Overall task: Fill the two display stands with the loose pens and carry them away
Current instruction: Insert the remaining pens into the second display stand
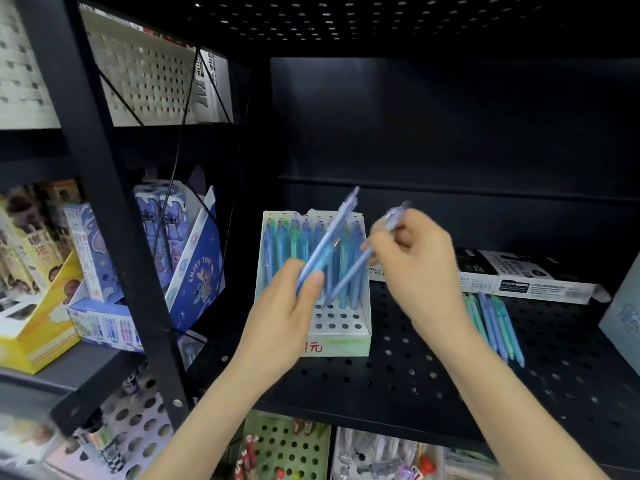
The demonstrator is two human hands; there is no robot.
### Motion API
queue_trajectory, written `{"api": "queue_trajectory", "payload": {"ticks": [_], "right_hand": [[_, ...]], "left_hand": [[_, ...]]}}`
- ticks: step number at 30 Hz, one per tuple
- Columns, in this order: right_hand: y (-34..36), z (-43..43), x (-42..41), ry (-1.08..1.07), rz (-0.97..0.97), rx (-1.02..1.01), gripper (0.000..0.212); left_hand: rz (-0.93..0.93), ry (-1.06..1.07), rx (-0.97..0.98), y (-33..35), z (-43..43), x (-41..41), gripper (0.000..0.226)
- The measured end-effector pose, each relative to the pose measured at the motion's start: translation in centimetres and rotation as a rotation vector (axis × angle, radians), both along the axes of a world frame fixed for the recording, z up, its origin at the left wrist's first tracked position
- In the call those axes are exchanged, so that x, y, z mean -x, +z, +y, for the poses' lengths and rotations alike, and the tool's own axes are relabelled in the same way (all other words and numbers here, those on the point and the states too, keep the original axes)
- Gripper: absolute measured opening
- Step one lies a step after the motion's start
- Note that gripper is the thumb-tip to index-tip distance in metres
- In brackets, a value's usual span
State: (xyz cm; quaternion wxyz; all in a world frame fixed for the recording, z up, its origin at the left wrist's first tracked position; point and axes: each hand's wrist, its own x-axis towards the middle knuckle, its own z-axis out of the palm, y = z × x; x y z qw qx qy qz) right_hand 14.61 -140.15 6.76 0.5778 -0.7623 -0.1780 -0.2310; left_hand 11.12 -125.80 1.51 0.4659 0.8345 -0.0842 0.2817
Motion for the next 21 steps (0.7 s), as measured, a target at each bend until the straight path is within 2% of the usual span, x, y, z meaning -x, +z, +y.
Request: {"api": "queue_trajectory", "payload": {"ticks": [3, 7, 11, 16, 21], "right_hand": [[0.6, -1.5, -0.8, 0.055, 0.060, -0.138, 0.012], [0.6, -1.8, -1.9, 0.114, 0.087, -0.089, 0.003], [0.6, -1.4, -2.8, 0.159, 0.110, 0.083, 0.003], [0.2, -0.5, -3.9, 0.144, 0.023, 0.367, 0.008], [0.2, -0.1, -3.9, 0.107, -0.032, 0.487, 0.010]], "left_hand": [[0.025, 0.016, 0.085, -0.1, 0.6, 0.0, 0.036], [0.069, 0.024, 0.199, -0.3, 1.4, -0.3, 0.039], [0.089, 0.052, 0.248, -0.6, 1.9, -0.5, 0.039], [0.107, 0.064, 0.276, -0.9, 2.2, -0.7, 0.037], [0.128, 0.051, 0.299, -1.1, 2.3, -1.0, 0.034]]}}
